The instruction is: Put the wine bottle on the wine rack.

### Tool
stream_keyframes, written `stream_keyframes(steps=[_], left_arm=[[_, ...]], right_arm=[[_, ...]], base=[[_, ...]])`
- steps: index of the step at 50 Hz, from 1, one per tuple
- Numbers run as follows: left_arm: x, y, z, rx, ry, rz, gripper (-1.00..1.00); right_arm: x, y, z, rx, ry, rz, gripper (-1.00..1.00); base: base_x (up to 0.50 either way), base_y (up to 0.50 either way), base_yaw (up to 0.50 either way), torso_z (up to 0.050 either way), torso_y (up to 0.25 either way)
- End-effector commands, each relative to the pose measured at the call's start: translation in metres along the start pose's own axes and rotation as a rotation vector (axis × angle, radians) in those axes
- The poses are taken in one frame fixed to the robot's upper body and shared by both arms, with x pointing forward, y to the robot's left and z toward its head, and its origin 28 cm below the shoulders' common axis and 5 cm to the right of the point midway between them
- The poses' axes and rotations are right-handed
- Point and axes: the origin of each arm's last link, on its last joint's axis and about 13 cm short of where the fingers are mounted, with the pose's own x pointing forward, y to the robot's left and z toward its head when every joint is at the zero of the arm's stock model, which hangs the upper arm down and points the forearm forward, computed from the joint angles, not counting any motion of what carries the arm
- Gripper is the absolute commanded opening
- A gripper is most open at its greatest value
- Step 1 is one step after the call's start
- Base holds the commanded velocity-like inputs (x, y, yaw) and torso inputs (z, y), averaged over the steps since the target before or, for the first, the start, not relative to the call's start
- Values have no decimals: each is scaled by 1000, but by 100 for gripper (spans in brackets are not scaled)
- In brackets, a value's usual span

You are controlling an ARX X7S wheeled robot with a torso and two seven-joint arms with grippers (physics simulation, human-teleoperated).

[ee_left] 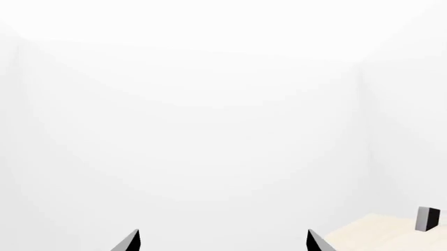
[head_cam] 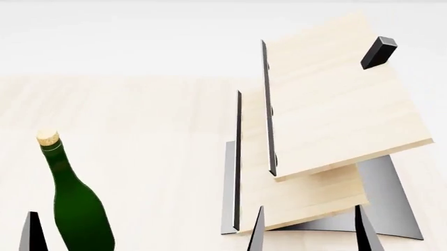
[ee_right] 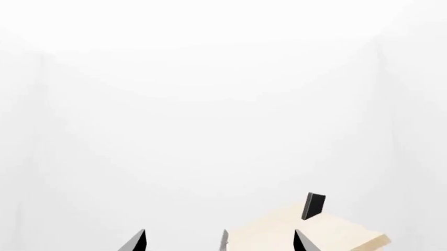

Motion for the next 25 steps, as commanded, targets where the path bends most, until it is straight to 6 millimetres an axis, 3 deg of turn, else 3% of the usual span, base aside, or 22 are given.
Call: stream_keyframes(steps=[1, 15, 17, 19, 25], left_arm=[[0, -1, 1, -1, -1, -2, 100], [0, 0, 0, 0, 1, -1, 100], [0, 0, -1, 0, 1, -2, 100], [0, 0, 0, 0, -1, -2, 100], [0, 0, 0, 2, -2, 0, 100]], right_arm=[[11, 4, -1, -27, 0, -55, 100], [65, 10, 4, -27, -19, -96, 100], [74, 9, 4, -10, -98, -86, 100], [80, 8, 2, -42, -14, -74, 100], [95, 9, 5, -89, 22, -26, 100]], base=[[0, 0, 0, 0, 0], [0, 0, 0, 0, 0], [0, 0, 0, 0, 0], [0, 0, 0, 0, 0], [0, 0, 0, 0, 0]])
